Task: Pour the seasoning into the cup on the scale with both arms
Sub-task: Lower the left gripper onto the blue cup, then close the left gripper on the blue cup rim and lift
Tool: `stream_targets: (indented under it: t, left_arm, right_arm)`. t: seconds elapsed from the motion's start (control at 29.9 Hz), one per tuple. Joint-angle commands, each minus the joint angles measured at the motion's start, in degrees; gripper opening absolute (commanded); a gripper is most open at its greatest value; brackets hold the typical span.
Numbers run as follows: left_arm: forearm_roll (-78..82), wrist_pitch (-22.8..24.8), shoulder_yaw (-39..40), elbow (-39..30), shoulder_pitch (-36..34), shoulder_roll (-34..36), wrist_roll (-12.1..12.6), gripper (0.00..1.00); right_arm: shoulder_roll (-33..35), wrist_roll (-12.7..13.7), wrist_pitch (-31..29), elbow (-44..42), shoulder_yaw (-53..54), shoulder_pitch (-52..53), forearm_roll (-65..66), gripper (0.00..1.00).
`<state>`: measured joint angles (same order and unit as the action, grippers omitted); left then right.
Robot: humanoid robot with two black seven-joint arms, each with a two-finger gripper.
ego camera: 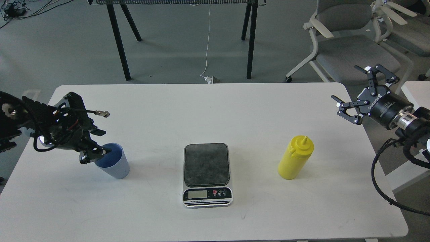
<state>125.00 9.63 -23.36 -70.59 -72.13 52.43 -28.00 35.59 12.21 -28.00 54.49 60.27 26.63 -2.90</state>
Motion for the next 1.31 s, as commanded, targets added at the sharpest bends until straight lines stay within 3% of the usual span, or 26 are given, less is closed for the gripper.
stream_targets:
  t: [0.0, 1.07, 1.27]
  left_arm:
    - [0.00, -0.31, -0.11, 0.46, 0.42, -0.05, 0.00, 0.57]
    - [0.00, -0.22, -2.12, 3.36, 0.68, -5.58, 0.00, 0.56]
    - [0.00, -0.22, -3.62, 3.53, 0.59, -6.20, 0.00, 0.44]
  right_arm:
    - [0.01, 0.01, 0.00, 0.00, 0.03, -0.09, -0.09, 1.00]
    - [0.01, -0.08, 0.00, 0.09, 0.11, -1.41, -0.09, 1.00]
    - [0.01, -0.08, 0.00, 0.09, 0.11, -2.02, -0.09, 1.00]
